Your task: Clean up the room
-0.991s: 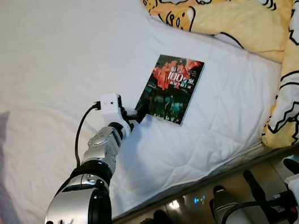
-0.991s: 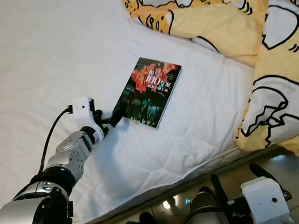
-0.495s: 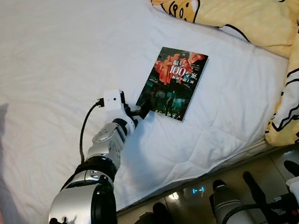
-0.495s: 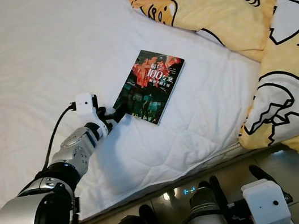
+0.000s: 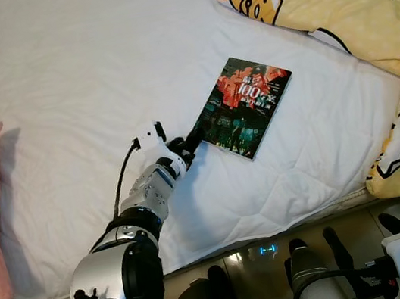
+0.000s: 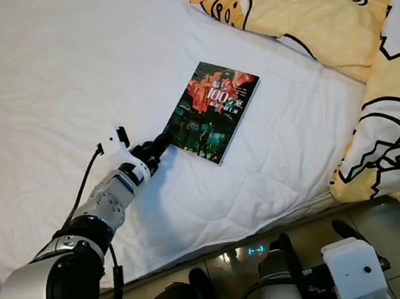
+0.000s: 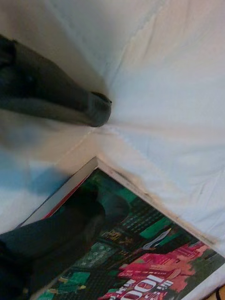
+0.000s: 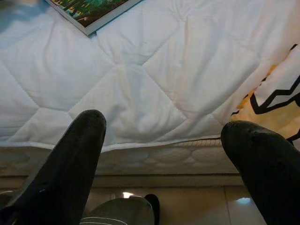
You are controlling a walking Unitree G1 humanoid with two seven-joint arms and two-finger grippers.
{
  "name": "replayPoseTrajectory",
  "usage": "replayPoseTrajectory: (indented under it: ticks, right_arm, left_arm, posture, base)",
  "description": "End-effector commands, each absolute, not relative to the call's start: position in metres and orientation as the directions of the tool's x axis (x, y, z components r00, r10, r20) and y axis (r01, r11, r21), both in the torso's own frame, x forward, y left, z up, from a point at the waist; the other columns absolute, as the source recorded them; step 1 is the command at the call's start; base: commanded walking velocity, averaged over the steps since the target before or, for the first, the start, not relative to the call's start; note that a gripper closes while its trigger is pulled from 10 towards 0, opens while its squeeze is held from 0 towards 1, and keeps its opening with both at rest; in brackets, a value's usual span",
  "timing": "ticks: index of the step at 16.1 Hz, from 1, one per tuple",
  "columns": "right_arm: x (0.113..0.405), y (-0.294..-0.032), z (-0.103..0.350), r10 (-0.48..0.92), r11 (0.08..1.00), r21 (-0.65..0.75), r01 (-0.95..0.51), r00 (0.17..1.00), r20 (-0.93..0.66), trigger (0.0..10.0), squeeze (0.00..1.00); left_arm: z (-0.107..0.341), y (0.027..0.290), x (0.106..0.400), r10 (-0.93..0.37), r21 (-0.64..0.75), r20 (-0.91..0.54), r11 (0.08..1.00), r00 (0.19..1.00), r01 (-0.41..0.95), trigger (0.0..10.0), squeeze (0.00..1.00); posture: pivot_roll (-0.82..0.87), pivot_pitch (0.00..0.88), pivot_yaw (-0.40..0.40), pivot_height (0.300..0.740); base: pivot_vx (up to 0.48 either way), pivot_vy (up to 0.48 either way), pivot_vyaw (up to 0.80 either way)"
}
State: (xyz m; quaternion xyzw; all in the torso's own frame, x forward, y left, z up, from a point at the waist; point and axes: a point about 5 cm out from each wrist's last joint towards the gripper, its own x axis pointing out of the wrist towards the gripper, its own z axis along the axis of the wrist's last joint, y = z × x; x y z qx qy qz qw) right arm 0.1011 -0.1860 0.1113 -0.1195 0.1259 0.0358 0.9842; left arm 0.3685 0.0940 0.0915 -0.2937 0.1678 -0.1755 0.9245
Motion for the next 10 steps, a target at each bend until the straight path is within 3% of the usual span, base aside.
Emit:
replayPoseTrajectory:
  ticks: [1, 7, 10]
  right_arm:
    - [0.098, -0.183, 0.108, 0.043, 0.972, -0.208, -0.105, 0.959, -0.282, 10.0, 0.0]
    - [0.1, -0.182, 0.105, 0.045, 0.972, -0.211, -0.107, 0.958, -0.282, 10.0, 0.0]
    - [0.1, -0.181, 0.105, 0.047, 0.971, -0.212, -0.11, 0.959, -0.281, 10.0, 0.0]
  left_arm:
    - [0.072, 0.09, 0.356, -0.452, -0.63, -0.271, 0.751, 0.85, 0.199, 0.0, 0.0]
    - [0.083, 0.068, 0.357, -0.56, -0.654, -0.183, 0.683, 0.808, 0.325, 0.0, 0.0]
    - [0.079, 0.066, 0.354, -0.551, -0.676, -0.202, 0.677, 0.81, 0.291, 0.0, 0.0]
  posture:
    - [-0.43, 0.335, 0.23, 0.74]
    - [-0.43, 0.316, 0.236, 0.74]
    - [-0.43, 0.311, 0.237, 0.74]
  base:
    - [0.0, 0.0, 0.0]
    - [0.0, 0.0, 0.0]
    - [0.0, 0.0, 0.0]
